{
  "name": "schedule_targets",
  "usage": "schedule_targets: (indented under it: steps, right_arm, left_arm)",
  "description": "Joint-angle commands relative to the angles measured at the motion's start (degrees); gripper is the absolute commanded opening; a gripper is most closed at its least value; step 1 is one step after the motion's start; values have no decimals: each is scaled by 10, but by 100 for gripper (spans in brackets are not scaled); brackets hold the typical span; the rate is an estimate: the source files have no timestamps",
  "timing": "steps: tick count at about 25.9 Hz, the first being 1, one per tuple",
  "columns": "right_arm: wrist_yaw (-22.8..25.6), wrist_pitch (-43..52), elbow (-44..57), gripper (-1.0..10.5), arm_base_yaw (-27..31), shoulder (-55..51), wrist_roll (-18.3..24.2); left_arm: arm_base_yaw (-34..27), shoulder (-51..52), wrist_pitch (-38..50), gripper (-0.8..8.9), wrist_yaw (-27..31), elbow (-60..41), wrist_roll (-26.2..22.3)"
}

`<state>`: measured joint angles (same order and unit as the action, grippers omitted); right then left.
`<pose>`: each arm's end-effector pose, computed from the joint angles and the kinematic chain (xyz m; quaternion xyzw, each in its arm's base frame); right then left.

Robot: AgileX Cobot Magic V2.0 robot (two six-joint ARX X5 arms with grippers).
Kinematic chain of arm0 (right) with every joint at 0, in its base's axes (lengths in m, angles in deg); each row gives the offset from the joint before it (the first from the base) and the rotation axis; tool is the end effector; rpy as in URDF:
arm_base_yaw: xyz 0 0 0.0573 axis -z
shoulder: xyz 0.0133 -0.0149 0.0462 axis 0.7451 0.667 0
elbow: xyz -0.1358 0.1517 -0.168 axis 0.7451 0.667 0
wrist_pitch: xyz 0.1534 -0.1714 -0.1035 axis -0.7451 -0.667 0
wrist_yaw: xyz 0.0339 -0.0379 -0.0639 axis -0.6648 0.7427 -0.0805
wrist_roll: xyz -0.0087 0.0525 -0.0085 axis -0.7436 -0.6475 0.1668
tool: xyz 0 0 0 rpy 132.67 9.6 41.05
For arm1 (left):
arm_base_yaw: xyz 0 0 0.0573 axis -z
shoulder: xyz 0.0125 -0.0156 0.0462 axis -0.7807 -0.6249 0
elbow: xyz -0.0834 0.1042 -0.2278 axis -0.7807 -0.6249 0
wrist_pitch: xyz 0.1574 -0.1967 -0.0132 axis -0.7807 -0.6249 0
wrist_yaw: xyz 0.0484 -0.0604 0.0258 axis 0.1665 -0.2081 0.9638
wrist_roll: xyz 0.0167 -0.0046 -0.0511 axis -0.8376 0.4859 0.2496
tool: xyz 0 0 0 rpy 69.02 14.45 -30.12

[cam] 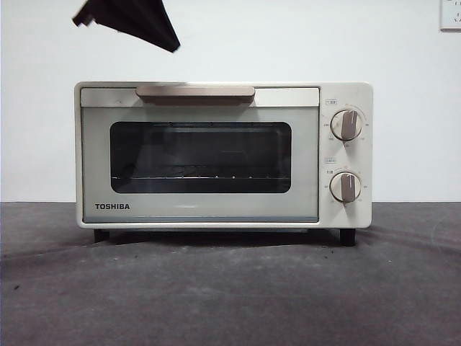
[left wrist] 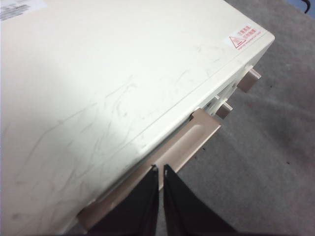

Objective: The left arm flap open the oven, the right arm pick bread and place it into oven, the left arm flap close the oven

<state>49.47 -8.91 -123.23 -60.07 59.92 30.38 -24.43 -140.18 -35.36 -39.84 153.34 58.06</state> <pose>0.0437 0.0243 0.3069 0.1760 0.3124 0.3089 0.8809 0.2634 -0.1443 0.3503 0.0625 0.3041 -0.3864 0.8685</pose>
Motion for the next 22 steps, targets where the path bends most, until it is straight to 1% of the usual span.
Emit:
schedule_targets:
  steps: [1, 6, 14, 22]
  right_arm:
    - [-6, 6, -10, 72, -1, 0, -6]
    - [-6, 6, -10, 72, -1, 0, -6]
    - [-6, 6, -10, 72, -1, 0, -6]
    - [-6, 6, -10, 72, -1, 0, -6]
  left_arm:
    - [9, -23, 1, 16, 3, 16, -18]
    - [16, -40, 1, 16, 19, 17, -27]
    - [16, -57, -9, 16, 44, 17, -29]
    - [17, -58, -42, 16, 45, 17, -32]
